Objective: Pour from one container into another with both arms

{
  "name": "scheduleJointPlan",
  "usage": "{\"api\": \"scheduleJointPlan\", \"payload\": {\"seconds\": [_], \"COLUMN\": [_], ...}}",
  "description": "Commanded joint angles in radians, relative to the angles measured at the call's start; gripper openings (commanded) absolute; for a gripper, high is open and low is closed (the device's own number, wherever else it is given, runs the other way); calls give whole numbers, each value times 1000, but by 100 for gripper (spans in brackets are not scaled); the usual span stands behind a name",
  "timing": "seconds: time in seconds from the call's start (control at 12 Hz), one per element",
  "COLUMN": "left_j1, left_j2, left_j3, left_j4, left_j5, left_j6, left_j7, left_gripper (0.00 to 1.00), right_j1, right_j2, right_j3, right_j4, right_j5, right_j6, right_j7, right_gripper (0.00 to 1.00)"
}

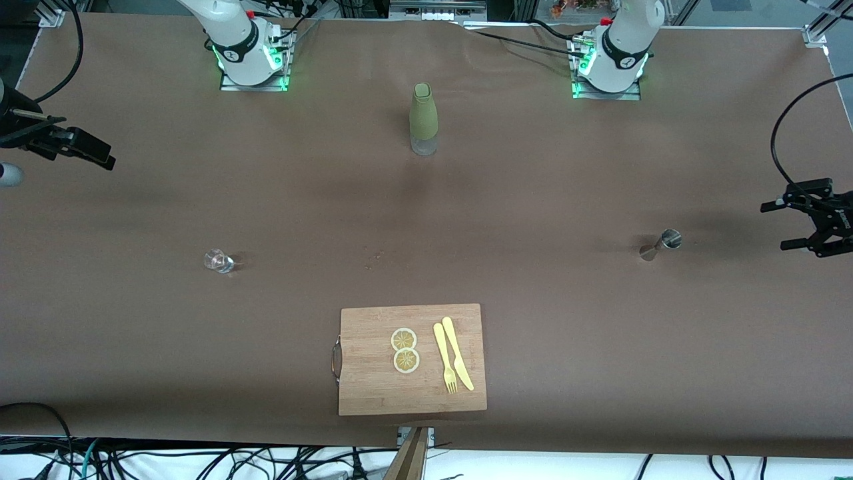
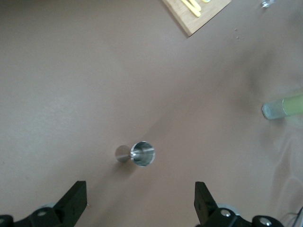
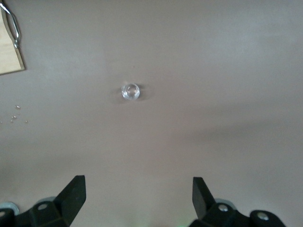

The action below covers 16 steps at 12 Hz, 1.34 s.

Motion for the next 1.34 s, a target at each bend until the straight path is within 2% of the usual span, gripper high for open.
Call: {"api": "scheduleJointPlan", "payload": {"seconds": [0.0, 0.17, 0.5, 0.75, 0.92, 1.0, 1.25], "left_j1": [-114, -175, -303, -320, -342, -343, -195], "left_j2": [-103, -126, -124, -124, -132, -144, -186], "left_j3": [5, 0, -1, -3, -14, -35, -277], "left_j4": [-43, -41, -20, -18, -18, -18, -10], "left_j5": [154, 198, 258, 264, 296, 314, 458], "left_j6": [21, 20, 21, 20, 11, 7, 7], "left_j7": [-271, -432, -627, -689, -802, -869, -1021], "left_gripper": [100, 100, 100, 100, 100, 100, 100], "right_j1": [2, 2, 5, 5, 5, 5, 5], "right_j2": [-4, 4, 8, 18, 18, 18, 18], "right_j3": [2, 2, 2, 2, 3, 3, 5], "right_j4": [0, 1, 4, 4, 4, 4, 4], "right_j5": [6, 9, 11, 11, 11, 11, 11], "right_j6": [22, 22, 23, 29, 29, 31, 29], "right_j7": [-16, -23, -22, -23, -23, -23, -23], "right_gripper": [100, 100, 100, 100, 100, 100, 100]}}
